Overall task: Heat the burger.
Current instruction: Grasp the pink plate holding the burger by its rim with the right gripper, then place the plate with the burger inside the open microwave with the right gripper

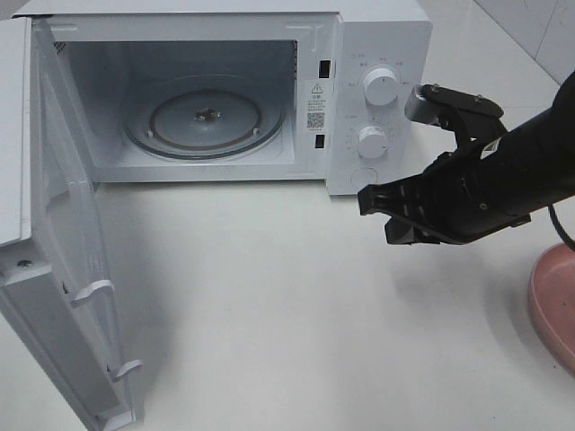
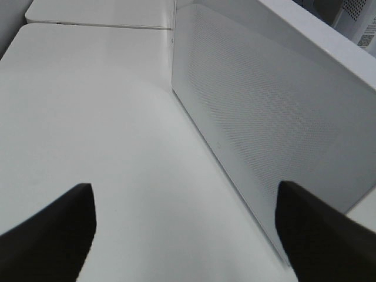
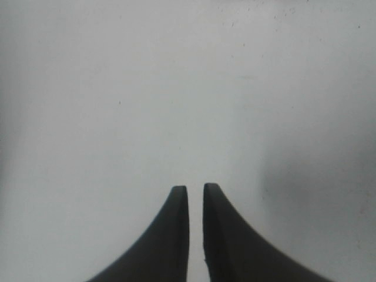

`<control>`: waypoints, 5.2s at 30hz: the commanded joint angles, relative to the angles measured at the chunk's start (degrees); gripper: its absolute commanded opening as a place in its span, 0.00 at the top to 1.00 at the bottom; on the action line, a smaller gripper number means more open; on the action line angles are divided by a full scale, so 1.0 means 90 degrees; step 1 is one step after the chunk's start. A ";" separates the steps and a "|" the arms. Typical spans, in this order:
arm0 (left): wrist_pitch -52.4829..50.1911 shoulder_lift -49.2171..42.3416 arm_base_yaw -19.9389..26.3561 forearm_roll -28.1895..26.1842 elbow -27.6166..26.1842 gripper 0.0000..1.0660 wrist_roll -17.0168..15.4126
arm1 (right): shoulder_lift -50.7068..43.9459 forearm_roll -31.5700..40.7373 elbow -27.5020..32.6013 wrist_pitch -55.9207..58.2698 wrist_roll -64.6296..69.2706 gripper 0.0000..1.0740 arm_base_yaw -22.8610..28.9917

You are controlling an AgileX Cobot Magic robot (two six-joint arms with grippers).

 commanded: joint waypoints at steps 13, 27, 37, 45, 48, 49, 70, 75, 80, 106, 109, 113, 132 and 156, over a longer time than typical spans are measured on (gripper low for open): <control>0.0013 -0.0115 -0.0019 -0.0051 0.0006 0.28 -0.0013 | -0.0866 -0.2687 0.0019 0.1903 0.1471 0.56 -0.0032; 0.0013 -0.0115 -0.0019 -0.0051 0.0006 0.28 -0.0013 | -0.1133 -0.3317 0.0019 0.3158 0.1623 0.14 -0.0032; 0.0013 -0.0115 -0.0019 -0.0051 0.0006 0.28 -0.0013 | -0.1133 -0.3291 0.0070 0.3298 0.1642 0.19 -0.0325; 0.0013 -0.0115 -0.0019 -0.0051 0.0006 0.28 -0.0013 | -0.1133 -0.3342 0.0509 0.2967 0.1592 0.21 -0.0751; 0.0013 -0.0115 -0.0019 -0.0051 0.0006 0.28 -0.0013 | -0.1127 -0.3349 0.0643 0.2718 0.1611 0.21 -0.0770; 0.0013 -0.0115 -0.0019 -0.0051 0.0006 0.28 -0.0013 | -0.1095 -0.3368 0.0719 0.2553 0.1642 0.22 -0.0770; 0.0013 -0.0115 -0.0019 -0.0051 0.0006 0.28 -0.0013 | -0.0019 -0.4011 0.0789 0.1623 0.2075 0.26 -0.1337; 0.0013 -0.0115 -0.0019 -0.0051 0.0006 0.28 -0.0013 | 0.0229 -0.4017 0.0789 0.1394 0.2075 0.27 -0.1572; 0.0013 -0.0115 -0.0019 -0.0051 0.0006 0.28 -0.0013 | 0.0522 -0.4017 0.0789 0.1152 0.2082 0.28 -0.1611; 0.0013 -0.0115 -0.0019 -0.0051 0.0006 0.28 -0.0013 | 0.1127 -0.4297 0.0789 0.0764 0.2171 0.89 -0.1655; 0.0013 -0.0115 -0.0019 -0.0051 0.0006 0.28 -0.0013 | 0.1127 -0.4316 0.0789 0.0764 0.2171 0.99 -0.1655; 0.0013 -0.0115 -0.0019 -0.0051 0.0006 0.28 -0.0013 | 0.1127 -0.4316 0.0789 0.0758 0.2177 1.00 -0.1649; 0.0013 -0.0115 -0.0019 -0.0051 0.0006 0.28 -0.0013 | 0.0834 -0.5208 0.0783 0.1388 0.3285 1.00 -0.1509; 0.0013 -0.0115 -0.0019 -0.0051 0.0006 0.28 -0.0013 | 0.0726 -0.6755 0.0783 0.2788 0.4838 1.00 0.0146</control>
